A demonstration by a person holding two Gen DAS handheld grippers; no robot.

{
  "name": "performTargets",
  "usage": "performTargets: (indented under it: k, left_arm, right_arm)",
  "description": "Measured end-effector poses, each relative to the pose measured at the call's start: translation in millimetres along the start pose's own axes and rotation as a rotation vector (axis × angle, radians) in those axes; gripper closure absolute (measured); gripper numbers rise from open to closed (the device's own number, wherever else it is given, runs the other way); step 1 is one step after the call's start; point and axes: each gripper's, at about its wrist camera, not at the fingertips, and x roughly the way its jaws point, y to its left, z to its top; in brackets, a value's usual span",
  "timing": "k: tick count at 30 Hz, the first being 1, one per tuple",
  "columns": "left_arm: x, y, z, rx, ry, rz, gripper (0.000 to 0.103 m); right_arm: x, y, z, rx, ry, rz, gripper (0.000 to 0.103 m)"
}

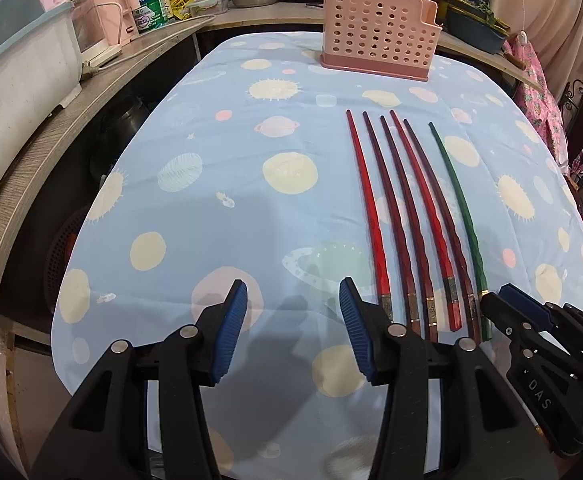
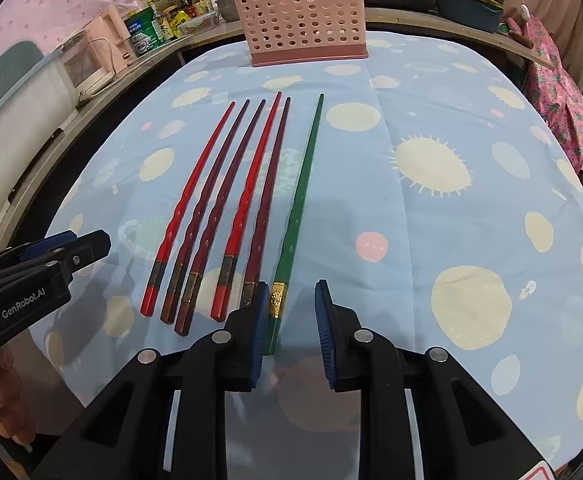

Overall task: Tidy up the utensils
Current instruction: 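Grasp the green chopstick with the right tool while the left tool approaches a red chopstick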

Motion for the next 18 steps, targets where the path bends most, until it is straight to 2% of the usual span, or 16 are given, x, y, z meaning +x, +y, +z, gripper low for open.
performTargets:
  k: [12, 14, 18]
  left_arm:
    - [1.7, -8.3, -2.1, 0.019, 0.011, -0.015, 0.057]
    - [1.6, -10.3, -2.6, 0.024, 0.013, -0.02, 0.057]
    - [0.8, -16.0, -3.4, 0.033, 0.014, -0.031, 0.05]
  right_arm:
    - [3.1, 6.3, -4.1, -0.035, 0.003, -0.015, 0.088]
    - [2.9, 4.3, -4.4, -0.031, 0.003, -0.016, 0.094]
    - [1.1, -4.5, -4.7, -0.006, -0.001, -0.026, 0.095]
